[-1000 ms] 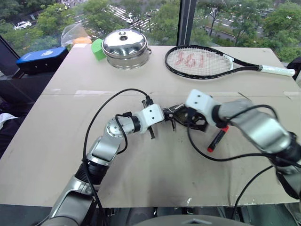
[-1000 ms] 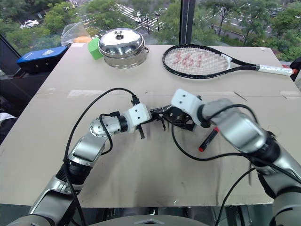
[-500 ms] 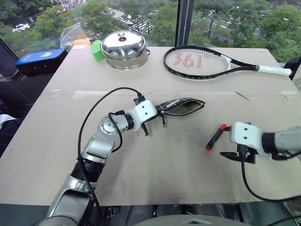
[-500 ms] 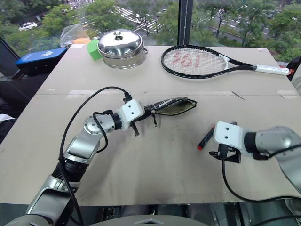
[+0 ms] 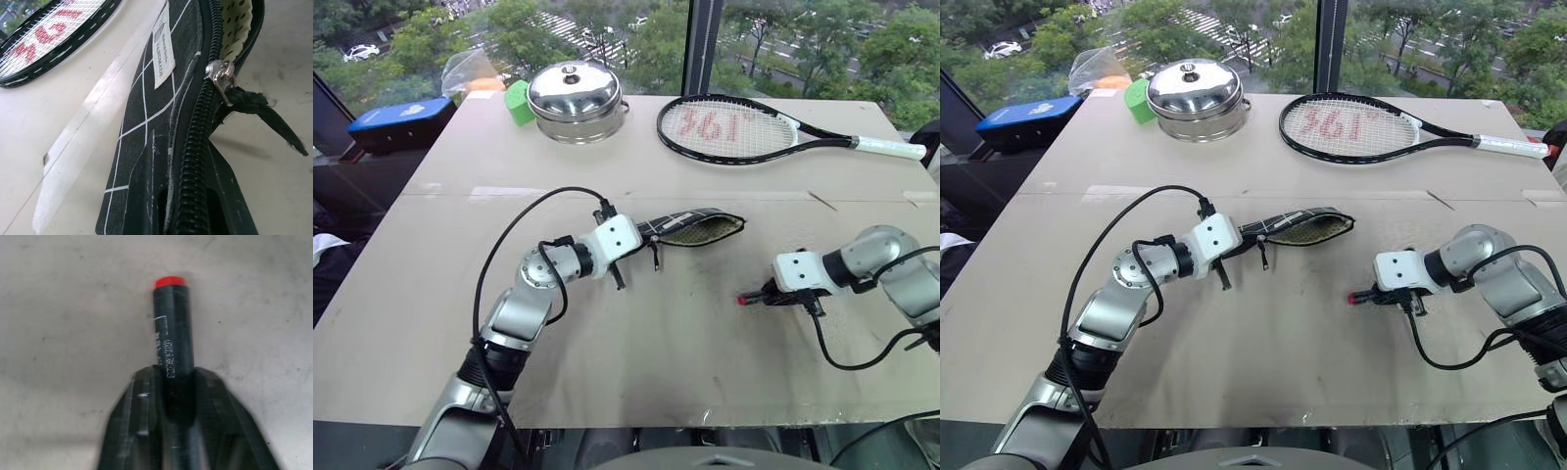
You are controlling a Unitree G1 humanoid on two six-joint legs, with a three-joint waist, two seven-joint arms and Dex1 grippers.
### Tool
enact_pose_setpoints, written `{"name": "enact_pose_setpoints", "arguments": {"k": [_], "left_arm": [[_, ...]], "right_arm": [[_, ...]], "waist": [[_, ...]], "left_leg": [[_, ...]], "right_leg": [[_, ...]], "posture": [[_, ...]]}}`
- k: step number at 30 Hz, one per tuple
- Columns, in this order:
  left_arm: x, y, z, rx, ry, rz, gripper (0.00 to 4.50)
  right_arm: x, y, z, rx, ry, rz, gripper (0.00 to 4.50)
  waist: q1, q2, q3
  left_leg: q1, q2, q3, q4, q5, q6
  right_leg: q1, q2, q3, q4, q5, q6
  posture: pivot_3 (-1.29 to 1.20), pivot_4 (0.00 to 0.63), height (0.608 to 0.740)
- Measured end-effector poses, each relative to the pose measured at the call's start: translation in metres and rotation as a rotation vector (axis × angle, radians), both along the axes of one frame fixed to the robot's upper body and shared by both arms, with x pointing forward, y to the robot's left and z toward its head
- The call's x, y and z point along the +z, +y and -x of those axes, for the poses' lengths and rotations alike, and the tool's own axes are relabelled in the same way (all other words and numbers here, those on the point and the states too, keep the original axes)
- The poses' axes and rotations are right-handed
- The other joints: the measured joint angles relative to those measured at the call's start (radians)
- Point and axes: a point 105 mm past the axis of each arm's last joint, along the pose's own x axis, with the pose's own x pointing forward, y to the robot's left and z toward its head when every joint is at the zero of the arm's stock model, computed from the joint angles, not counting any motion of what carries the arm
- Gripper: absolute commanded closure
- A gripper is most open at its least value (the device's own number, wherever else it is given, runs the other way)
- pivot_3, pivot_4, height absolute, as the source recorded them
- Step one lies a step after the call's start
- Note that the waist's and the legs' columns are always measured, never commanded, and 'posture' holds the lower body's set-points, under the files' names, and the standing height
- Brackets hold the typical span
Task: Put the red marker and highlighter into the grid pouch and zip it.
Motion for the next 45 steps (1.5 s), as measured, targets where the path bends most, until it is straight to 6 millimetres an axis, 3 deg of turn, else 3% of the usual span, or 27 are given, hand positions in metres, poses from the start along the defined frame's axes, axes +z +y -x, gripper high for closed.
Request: {"name": "enact_pose_setpoints", "arguments": {"k": [3,8,10,16,23,25,28,31,33,37,39,41,45], "left_arm": [[0.0,-0.001,0.001,0.002,0.004,0.009,4.5],[0.001,-0.003,0.0,0.015,0.007,0.02,4.5],[0.002,-0.004,-0.001,0.017,0.007,0.025,4.5],[0.006,-0.021,-0.002,-0.024,-0.006,0.033,4.5],[0.008,-0.033,-0.001,-0.062,-0.013,0.032,4.5],[0.006,-0.039,-0.001,-0.073,-0.004,0.045,4.5],[0.005,-0.048,0.002,-0.098,-0.001,0.059,4.5],[0.006,-0.047,0.001,-0.083,-0.008,0.066,4.5],[0.011,-0.048,0.001,-0.08,-0.017,0.082,4.5],[0.03,-0.061,0.006,-0.112,-0.041,0.158,4.5],[0.037,-0.064,0.009,-0.132,-0.055,0.171,4.5],[0.038,-0.068,0.012,-0.163,-0.04,0.184,4.5],[0.031,-0.067,0.013,-0.176,0.009,0.17,4.5]], "right_arm": [[0.009,0.005,0.004,-0.082,-0.024,-0.065,4.28],[0.059,0.034,0.009,-0.258,-0.234,-0.197,4.28],[0.07,0.044,0.013,-0.3,-0.292,-0.21,4.28],[0.079,0.068,-0.011,-0.412,-0.467,-0.082,4.29],[0.066,0.08,-0.039,-0.337,-0.577,0.135,4.29],[0.054,0.1,-0.052,-0.26,-0.596,0.154,4.29],[0.044,0.112,-0.061,-0.238,-0.578,0.135,2.96],[0.048,0.115,-0.063,-0.217,-0.588,0.107,1.63],[0.055,0.115,-0.053,-0.265,-0.498,0.01,1.63],[0.092,0.103,-0.009,-0.436,-0.115,-0.385,1.63],[0.102,0.099,0.009,-0.446,-0.02,-0.488,1.63],[0.106,0.096,0.026,-0.491,0.082,-0.596,1.63],[0.091,0.104,0.044,-0.552,0.169,-0.67,1.63]], "waist": [[0.004,0.0,0.0],[0.001,0.001,0.0],[0.002,0.0,0.0],[-0.001,0.001,0.0],[-0.001,0.001,0.0],[-0.006,0.001,0.0],[-0.003,0.001,0.0],[-0.001,0.001,0.0],[0.001,0.001,0.0],[0.004,0.0,0.0],[0.001,0.001,0.0],[-0.002,0.001,-0.001],[-0.003,0.004,0.0]], "left_leg": [[0.0,0.0,-0.001,0.0,0.0,0.0],[-0.001,0.001,-0.001,0.0,0.002,-0.004],[-0.001,0.0,-0.002,0.0,0.001,-0.003],[-0.001,-0.001,-0.001,0.001,0.0,0.0],[-0.003,-0.003,-0.001,0.0,0.002,-0.004],[-0.002,-0.003,0.0,0.0,0.002,-0.004],[-0.002,-0.003,-0.001,0.0,0.002,-0.004],[-0.003,-0.003,-0.001,0.0,0.002,-0.004],[-0.004,-0.002,-0.002,0.0,0.002,-0.004],[-0.004,-0.001,-0.004,0.001,0.001,-0.002],[-0.002,-0.001,-0.004,0.001,-0.001,0.001],[-0.001,-0.001,-0.004,0.0,-0.001,0.001],[0.0,-0.002,-0.005,0.0,0.0,0.001]], "right_leg": [[0.0,-0.001,-0.001,0.001,0.0,0.0],[0.0,-0.002,-0.001,0.001,0.0,0.0],[0.0,-0.002,-0.002,0.001,0.0,0.0],[-0.001,-0.004,-0.001,0.001,-0.002,-0.004],[-0.001,-0.002,-0.002,0.0,0.0,0.0],[-0.001,-0.002,-0.002,0.0,0.0,0.0],[-0.001,-0.001,-0.002,0.001,0.0,0.0],[-0.001,-0.001,-0.002,0.001,0.0,0.0],[-0.001,-0.001,-0.003,0.0,0.0,0.0],[0.0,-0.003,-0.005,0.0,0.0,0.0],[0.001,-0.003,-0.005,0.001,0.0,0.0],[0.002,-0.003,-0.004,0.001,0.0,0.0],[0.001,0.0,-0.004,0.002,0.0,0.0]], "posture": [[0.0,0.15,0.74],[0.0,0.15,0.74],[0.0,0.15,0.74],[0.0,0.15,0.74],[0.0,0.15,0.74],[0.0,0.15,0.74],[0.0,0.15,0.74],[0.0,0.15,0.74],[0.0,0.15,0.74],[0.0,0.15,0.74],[0.0,0.15,0.74],[0.0,0.15,0.74],[0.0,0.15,0.74]]}}
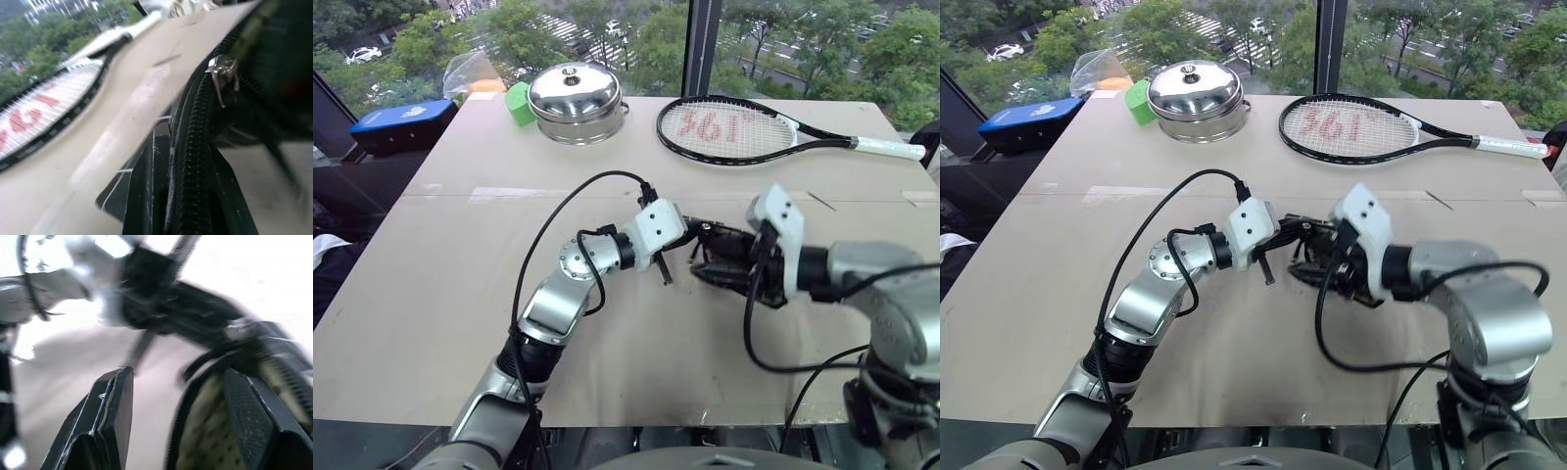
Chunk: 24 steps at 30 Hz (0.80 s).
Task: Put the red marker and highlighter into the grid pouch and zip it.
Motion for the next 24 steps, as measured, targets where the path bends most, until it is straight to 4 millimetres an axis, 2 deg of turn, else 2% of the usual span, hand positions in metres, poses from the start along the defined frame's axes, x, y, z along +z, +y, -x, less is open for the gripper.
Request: {"name": "enact_pose_setpoints", "arguments": {"k": [4,8,16,22,24], "left_arm": [[-0.004,-0.001,0.002,-0.033,-0.005,-0.035,4.5],[-0.005,0.001,0.003,-0.054,-0.051,-0.074,4.5],[-0.004,0.005,-0.001,-0.026,-0.081,-0.095,4.5],[-0.004,0.006,-0.007,0.018,-0.038,-0.09,4.5],[-0.004,0.007,-0.009,0.031,-0.023,-0.091,4.5]], "right_arm": [[-0.009,-0.007,-0.014,-0.129,-0.083,0.138,1.63],[-0.02,-0.01,-0.021,-0.14,-0.132,0.229,1.63],[-0.017,-0.007,-0.029,-0.036,-0.24,0.212,1.63],[-0.033,-0.015,-0.038,0.153,-0.453,0.535,1.63],[-0.034,-0.016,-0.038,0.196,-0.481,0.557,1.63]], "waist": [[0.002,0.0,0.0],[0.002,0.0,0.0],[0.002,0.0,0.0],[0.002,-0.001,0.001],[0.001,-0.001,0.001]], "left_leg": [[0.0,-0.001,0.001,0.0,0.0,0.0],[-0.001,-0.001,0.002,0.0,0.0,-0.001],[-0.001,-0.001,0.002,0.0,0.0,0.0],[-0.001,-0.001,0.003,0.0,0.0,0.0],[-0.001,-0.001,0.002,0.0,0.0,0.0]], "right_leg": [[0.0,-0.001,0.001,0.0,0.0,0.0],[0.0,-0.001,0.001,-0.002,0.0,0.0],[0.0,0.0,0.002,-0.002,0.0,0.001],[-0.001,0.0,0.002,-0.002,0.0,0.001],[-0.001,0.001,0.002,-0.002,0.0,0.001]], "posture": [[0.0,0.15,0.74],[0.0,0.15,0.74],[0.0,0.15,0.74],[0.0,0.15,0.74],[0.0,0.15,0.74]]}}
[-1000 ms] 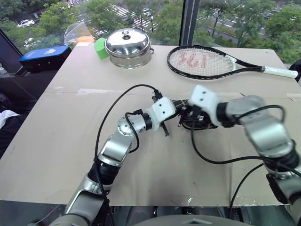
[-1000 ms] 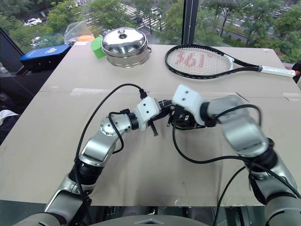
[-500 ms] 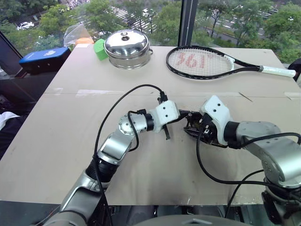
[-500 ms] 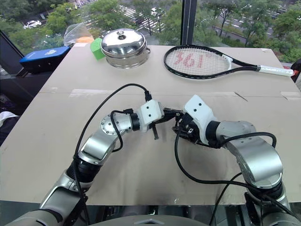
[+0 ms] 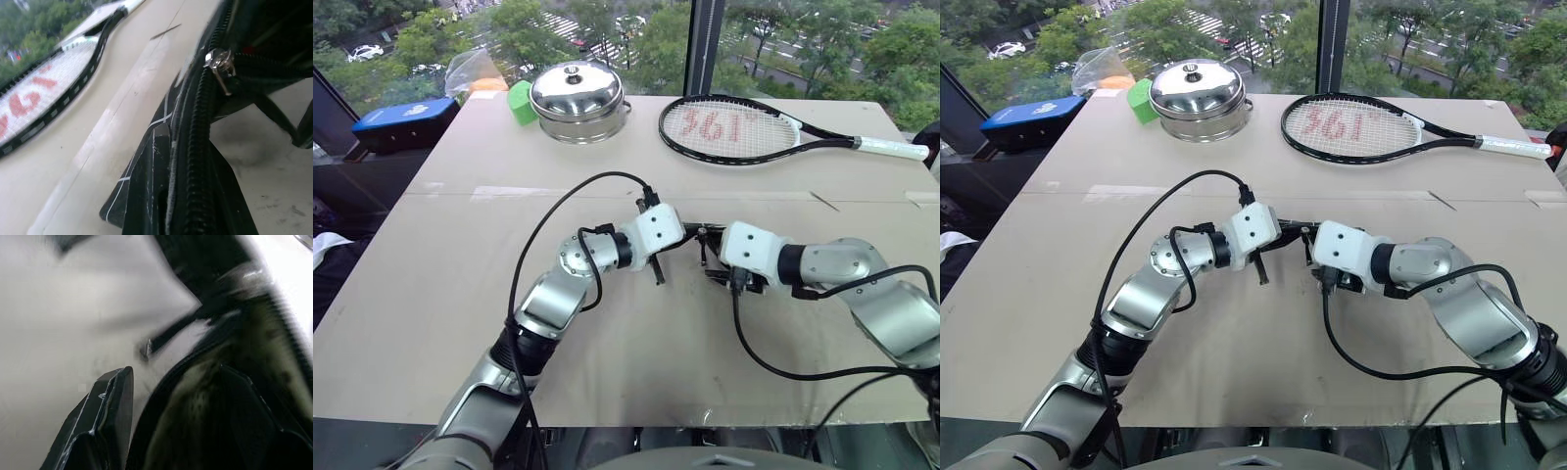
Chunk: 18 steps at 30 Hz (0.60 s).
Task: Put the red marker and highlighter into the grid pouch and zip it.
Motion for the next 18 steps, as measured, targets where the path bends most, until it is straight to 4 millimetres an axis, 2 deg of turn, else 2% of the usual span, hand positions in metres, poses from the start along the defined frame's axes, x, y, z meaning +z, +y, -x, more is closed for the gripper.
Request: {"name": "enact_pose_setpoints", "arguments": {"k": [2,6,10,18], "left_arm": [[0.002,0.001,-0.002,0.008,-0.001,0.0,4.5],[0.008,0.003,-0.005,0.012,-0.017,0.009,4.5],[0.013,0.004,-0.003,-0.014,-0.092,-0.019,4.5],[0.014,0.004,0.001,-0.035,-0.191,-0.058,4.5]], "right_arm": [[0.001,0.002,0.002,0.03,0.012,-0.01,1.63],[0.018,0.011,0.011,0.011,0.2,-0.306,1.63],[0.029,0.011,0.017,-0.037,0.39,-0.521,1.63],[0.043,0.008,0.018,-0.107,0.575,-0.766,1.63]], "waist": [[0.0,0.0,0.0],[0.001,-0.001,0.0],[0.002,0.0,0.0],[0.002,0.0,0.0]], "left_leg": [[0.0,0.001,0.0,0.0,0.0,0.0],[0.0,0.001,-0.001,0.0,0.0,0.0],[0.0,0.002,0.0,0.0,0.0,0.0],[0.0,0.001,0.0,0.0,0.0,0.0]], "right_leg": [[0.0,0.001,0.0,0.0,0.0,0.0],[0.0,0.001,-0.001,0.0,0.0,0.0],[0.0,-0.001,-0.001,0.0,0.0,-0.001],[0.0,-0.002,0.0,0.001,0.0,-0.001]], "posture": [[0.0,0.15,0.74],[0.0,0.15,0.74],[0.0,0.15,0.74],[0.0,0.15,0.74]]}}
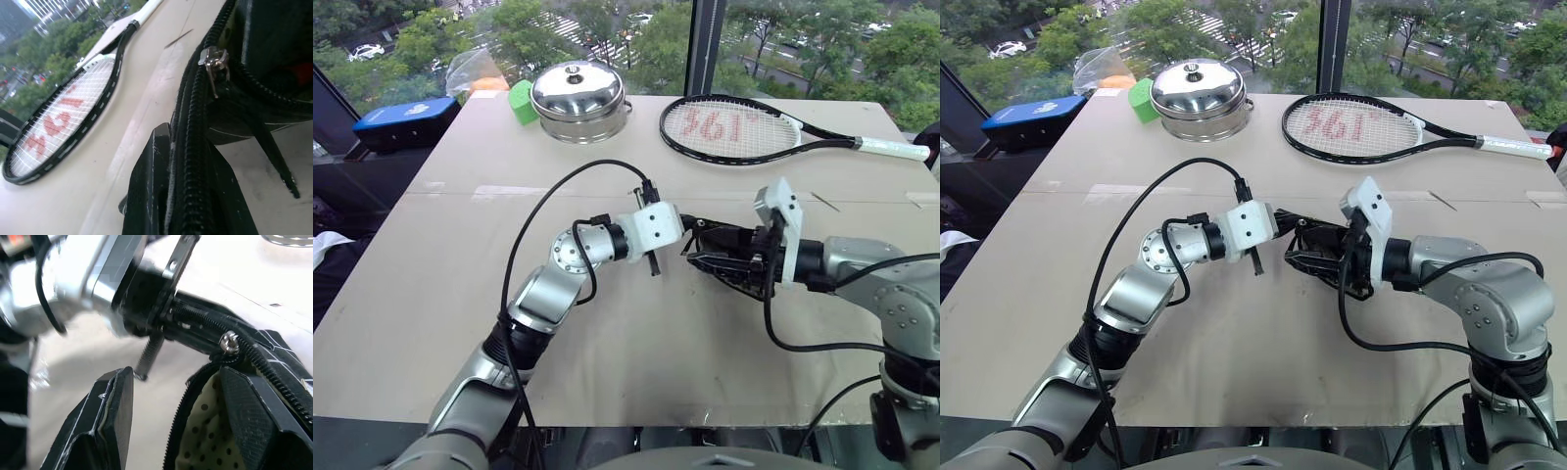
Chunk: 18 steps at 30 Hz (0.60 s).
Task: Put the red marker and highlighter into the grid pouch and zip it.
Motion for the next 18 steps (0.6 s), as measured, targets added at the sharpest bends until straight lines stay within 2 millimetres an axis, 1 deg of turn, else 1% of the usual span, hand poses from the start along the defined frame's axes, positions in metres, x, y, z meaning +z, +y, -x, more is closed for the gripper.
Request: {"name": "enact_pose_setpoints", "arguments": {"k": [2,13,15,17,18], "left_arm": [[-0.0011,0.0003,0.0011,-0.002,-0.007,-0.003,4.5],[-0.0018,-0.0009,0.005,-0.007,0.02,0.015,4.5],[-0.0015,-0.0011,0.0053,-0.008,0.02,0.016,4.5],[-0.0015,-0.0011,0.0054,-0.007,0.022,0.016,4.5],[-0.0029,-0.0001,0.0047,0.0,0.029,0.014,4.5]], "right_arm": [[0.0002,-0.0003,0.0012,0.001,0.025,-0.017,1.63],[0.0051,-0.002,0.0055,0.011,0.002,-0.026,1.63],[0.0041,-0.0018,0.0052,0.007,0.0,-0.025,1.14],[0.004,0.0001,0.0056,0.013,-0.011,-0.024,0.92],[0.0039,0.0005,0.0058,0.012,-0.018,-0.023,0.92]], "waist": [[0.0,0.0,0.0],[-0.001,0.0,0.0],[0.0,0.0,0.0],[-0.001,0.0,0.0],[-0.001,0.0,0.0]], "left_leg": [[0.0,0.0,0.0,0.0,0.0,0.0],[0.0,0.0,0.0,0.0,0.0,0.0],[0.0,-0.001,0.0,0.0,0.0,0.0],[0.0,-0.001,0.0,0.0,0.0,0.0],[0.0,-0.001,0.0,0.0,0.0,0.0]], "right_leg": [[0.0,0.0,0.0,0.0,0.0,0.0],[0.0,0.0,0.0,0.0,0.0,0.0],[0.0,0.0,0.0,0.0,0.0,0.0],[0.0,0.0,0.0,0.0,0.0,0.0],[0.0,0.0,0.0,0.0,0.0,0.0]], "posture": [[0.0,0.15,0.74],[0.0,0.15,0.74],[0.0,0.15,0.74],[0.0,0.15,0.74],[0.0,0.15,0.74]]}}
